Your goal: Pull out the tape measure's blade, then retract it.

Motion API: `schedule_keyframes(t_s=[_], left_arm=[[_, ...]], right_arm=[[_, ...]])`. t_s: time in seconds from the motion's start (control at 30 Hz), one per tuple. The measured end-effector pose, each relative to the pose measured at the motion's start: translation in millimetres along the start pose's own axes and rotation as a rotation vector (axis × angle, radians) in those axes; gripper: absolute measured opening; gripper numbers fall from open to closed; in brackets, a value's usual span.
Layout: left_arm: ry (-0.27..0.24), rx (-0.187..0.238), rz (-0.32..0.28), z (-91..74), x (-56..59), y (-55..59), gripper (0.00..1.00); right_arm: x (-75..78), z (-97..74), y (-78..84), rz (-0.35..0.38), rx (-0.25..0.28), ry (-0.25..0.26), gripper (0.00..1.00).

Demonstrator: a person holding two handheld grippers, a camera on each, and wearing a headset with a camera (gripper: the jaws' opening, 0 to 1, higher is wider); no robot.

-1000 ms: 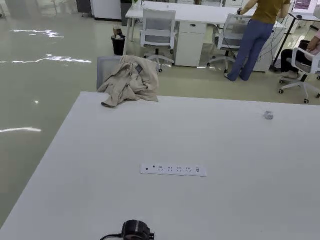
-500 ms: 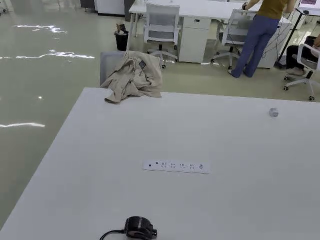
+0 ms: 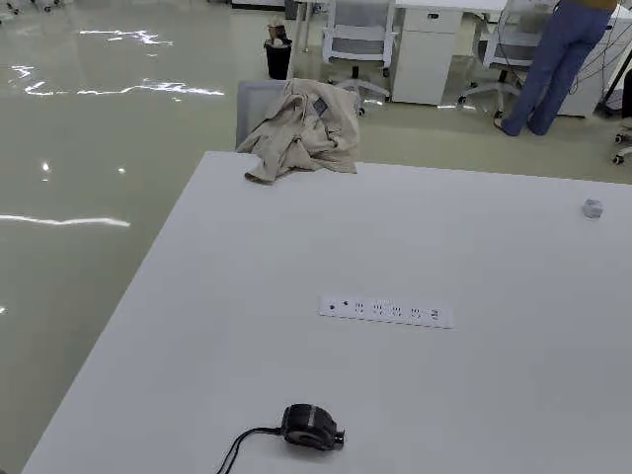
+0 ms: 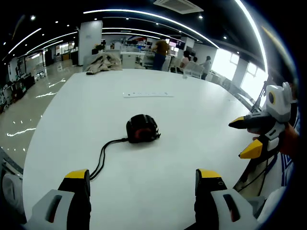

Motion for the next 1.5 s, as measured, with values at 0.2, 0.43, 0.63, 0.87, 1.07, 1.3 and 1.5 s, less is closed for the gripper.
schedule_keyframes(t_s=[0.2, 0.43, 0.63, 0.87, 1.07, 1.3, 1.5], left_arm=[[0.006, 0.013, -0.011, -2.2, 1.8, -3.1, 0.88], [0.037, -0.028, -0.081, -2.7, 2.7, -3.1, 0.91], [0.053, -0.043, -0.151, -1.7, -1.0, -4.4, 0.93], [0.061, -0.045, -0.19, -5.6, -0.1, -7.3, 0.94], [0.056, -0.052, -0.182, -4.7, -1.7, -7.7, 0.94], [0.058, -0.052, -0.189, -3.7, -1.1, -8.3, 0.93], [0.055, -0.056, -0.182, -3.0, -1.0, -9.2, 0.93]], right_arm=[[0.4, -6.4, -0.7, -0.004, -0.002, 0.007, 0.74], [3.0, -11.4, -2.1, -0.005, -0.002, 0.023, 0.75], [-0.4, -12.4, -4.4, -0.014, -0.001, 0.02, 0.76], [-0.1, -14.0, -6.2, -0.022, 0.0, 0.024, 0.76], [1.1, -13.8, -4.4, -0.017, -0.003, 0.028, 0.76], [2.3, -14.0, -2.2, -0.014, -0.006, 0.034, 0.76], [3.3, -13.7, -3.4, -0.017, -0.006, 0.036, 0.76]])
Point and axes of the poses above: the centre of the closed fingertips' face, and the gripper's own axes: z roughly forward along the fingers, x roughly to its right, y roughly out of its underside, the point moved 5 cm from there along -z, roughly backward along the fingers, and after that the axes turned 10 degrees about -z, right-handed, at the moved point
